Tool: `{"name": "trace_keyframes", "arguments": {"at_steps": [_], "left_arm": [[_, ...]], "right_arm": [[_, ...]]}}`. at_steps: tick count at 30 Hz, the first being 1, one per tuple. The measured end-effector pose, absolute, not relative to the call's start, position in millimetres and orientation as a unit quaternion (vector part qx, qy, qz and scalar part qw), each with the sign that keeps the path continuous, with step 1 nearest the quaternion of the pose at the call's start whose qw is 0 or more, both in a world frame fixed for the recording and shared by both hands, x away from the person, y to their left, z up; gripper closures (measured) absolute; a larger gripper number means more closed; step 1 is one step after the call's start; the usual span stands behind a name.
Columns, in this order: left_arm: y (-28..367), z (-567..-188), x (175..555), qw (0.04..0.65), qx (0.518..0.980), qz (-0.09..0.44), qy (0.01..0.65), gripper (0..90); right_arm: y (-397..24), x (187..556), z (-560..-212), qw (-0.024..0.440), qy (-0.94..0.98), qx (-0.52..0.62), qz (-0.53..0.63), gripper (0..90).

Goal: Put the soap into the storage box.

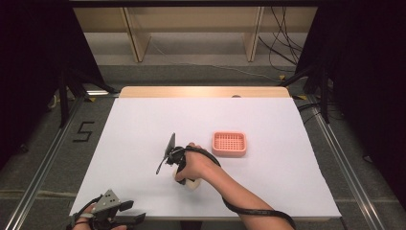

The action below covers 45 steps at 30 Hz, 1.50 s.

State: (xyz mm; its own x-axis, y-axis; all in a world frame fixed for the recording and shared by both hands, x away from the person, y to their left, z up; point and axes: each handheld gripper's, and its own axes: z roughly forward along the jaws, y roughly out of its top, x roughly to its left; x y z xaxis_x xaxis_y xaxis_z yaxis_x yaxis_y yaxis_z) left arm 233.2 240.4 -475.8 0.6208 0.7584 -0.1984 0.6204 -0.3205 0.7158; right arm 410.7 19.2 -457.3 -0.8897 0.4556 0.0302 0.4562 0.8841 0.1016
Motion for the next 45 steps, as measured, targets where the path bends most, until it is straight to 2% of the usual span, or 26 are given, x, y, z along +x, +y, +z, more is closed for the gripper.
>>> {"name": "trace_keyframes", "arguments": {"at_steps": [21, 35, 36, 45], "left_arm": [[241.0, -476.0, 233.7, 0.401, 0.803, 0.089, 0.431, 35.0], [242.5, -476.3, 234.7, 0.394, 0.804, 0.089, 0.436, 35.1], [243.6, -475.1, 234.9, 0.392, 0.809, 0.088, 0.430, 35.1], [243.9, -474.8, 235.1, 0.389, 0.810, 0.088, 0.429, 35.1]], "right_arm": [[10.5, 410.5, -458.4, -0.001, -0.969, -0.243, -0.047, 50.3], [-6.6, 409.7, -443.7, -0.010, -0.963, -0.263, -0.060, 50.4], [-7.1, 407.5, -440.9, 0.002, -0.955, -0.288, -0.072, 50.4], [-22.1, 409.1, -432.1, 0.004, -0.937, -0.338, -0.087, 50.4]]}}
